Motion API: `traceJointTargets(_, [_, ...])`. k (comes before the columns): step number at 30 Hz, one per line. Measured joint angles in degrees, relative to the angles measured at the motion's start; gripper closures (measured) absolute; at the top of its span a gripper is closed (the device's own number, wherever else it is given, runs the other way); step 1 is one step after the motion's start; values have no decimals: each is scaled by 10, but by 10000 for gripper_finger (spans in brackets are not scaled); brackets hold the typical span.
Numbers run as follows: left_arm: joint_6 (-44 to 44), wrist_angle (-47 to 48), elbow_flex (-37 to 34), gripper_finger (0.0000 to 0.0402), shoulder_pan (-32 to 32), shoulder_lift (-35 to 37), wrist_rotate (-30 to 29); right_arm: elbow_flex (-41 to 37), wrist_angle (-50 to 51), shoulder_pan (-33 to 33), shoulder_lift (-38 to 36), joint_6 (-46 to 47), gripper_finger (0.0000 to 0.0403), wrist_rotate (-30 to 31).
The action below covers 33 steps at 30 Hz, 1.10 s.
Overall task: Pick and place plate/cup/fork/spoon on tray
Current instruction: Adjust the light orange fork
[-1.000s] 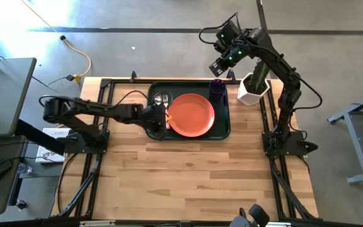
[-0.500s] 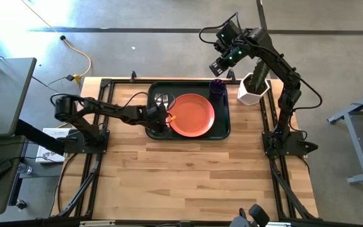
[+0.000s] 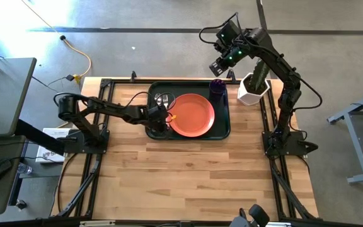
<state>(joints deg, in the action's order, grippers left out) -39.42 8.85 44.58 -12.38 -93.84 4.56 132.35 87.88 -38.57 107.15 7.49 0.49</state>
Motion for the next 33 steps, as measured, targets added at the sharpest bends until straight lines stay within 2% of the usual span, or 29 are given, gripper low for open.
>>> traceJointTargets(16, [-9,4,0,376,0,0,-34,0,0,0,0,0,339,0])
traceJointTargets(33, [-25,35,7,376,0,1,-36,0,0,0,0,0,339,0])
